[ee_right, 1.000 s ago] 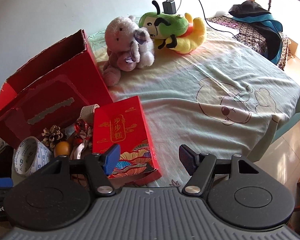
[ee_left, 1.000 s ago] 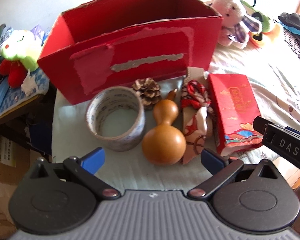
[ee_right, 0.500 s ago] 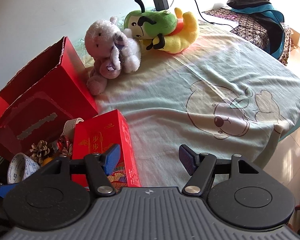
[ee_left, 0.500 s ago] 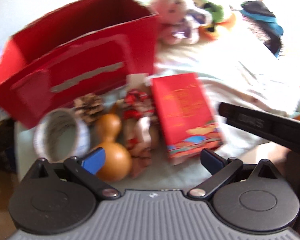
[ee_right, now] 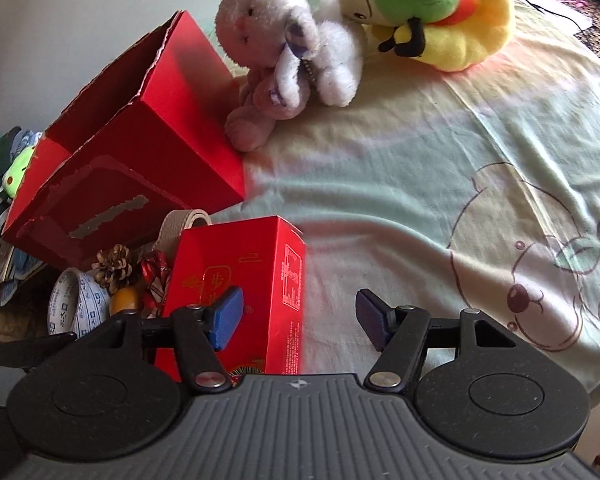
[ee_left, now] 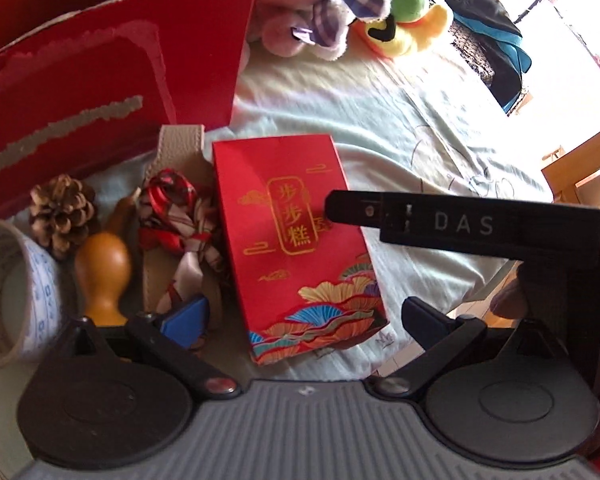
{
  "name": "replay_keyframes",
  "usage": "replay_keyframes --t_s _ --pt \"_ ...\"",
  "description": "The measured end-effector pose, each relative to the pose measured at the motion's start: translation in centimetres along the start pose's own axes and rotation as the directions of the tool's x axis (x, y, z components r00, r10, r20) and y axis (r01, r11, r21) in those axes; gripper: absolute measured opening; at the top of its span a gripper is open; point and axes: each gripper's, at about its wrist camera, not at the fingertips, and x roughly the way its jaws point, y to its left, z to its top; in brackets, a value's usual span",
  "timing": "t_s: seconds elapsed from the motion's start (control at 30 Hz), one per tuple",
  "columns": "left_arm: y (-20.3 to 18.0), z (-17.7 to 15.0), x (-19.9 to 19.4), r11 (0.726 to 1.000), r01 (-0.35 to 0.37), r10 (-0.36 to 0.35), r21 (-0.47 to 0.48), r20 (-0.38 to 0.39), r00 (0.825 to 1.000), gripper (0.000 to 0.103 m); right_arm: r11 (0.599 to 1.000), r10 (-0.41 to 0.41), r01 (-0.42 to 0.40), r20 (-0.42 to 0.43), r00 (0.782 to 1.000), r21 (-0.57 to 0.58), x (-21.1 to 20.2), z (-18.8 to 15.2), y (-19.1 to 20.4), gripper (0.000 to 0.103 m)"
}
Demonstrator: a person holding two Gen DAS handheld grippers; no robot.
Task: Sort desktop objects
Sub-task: 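Close the right gripper around the red gift box, then lift the red gift box and carry it over the red cardboard box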
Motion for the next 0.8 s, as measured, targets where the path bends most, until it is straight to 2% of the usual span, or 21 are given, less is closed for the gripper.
replay_keyframes --t_s 0.23,0.4,0.53,0.8 --pt "-0.8 1.0 0.6 0.997 -0.071 0.070 -0.021 -0.012 0.997 0.101 0.992 0.090 -0.096 -0.082 0.993 -0.081 1.0 1.7 0.2 0.055" --pt "-1.4 1.6 1.4 0.999 -0.041 0.040 -0.031 -0.030 0.999 0.101 0.980 0.137 -0.154 -0.130 0.982 -0.129 1.6 2.6 0.5 0.044" --pt "-1.8 2.2 1.7 0.999 -0.017 0.015 -0.047 -0.040 0.999 0.100 0.980 0.132 -0.150 -0.133 0.982 -0.133 1.4 3.2 -0.3 0.042" --pt "-4.9 3.9 3.4 0.998 -0.018 0.021 0.060 -0.052 0.998 0.100 0.990 0.113 -0.121 -0.102 0.988 -0.075 0.4 4.1 -3.6 0.035"
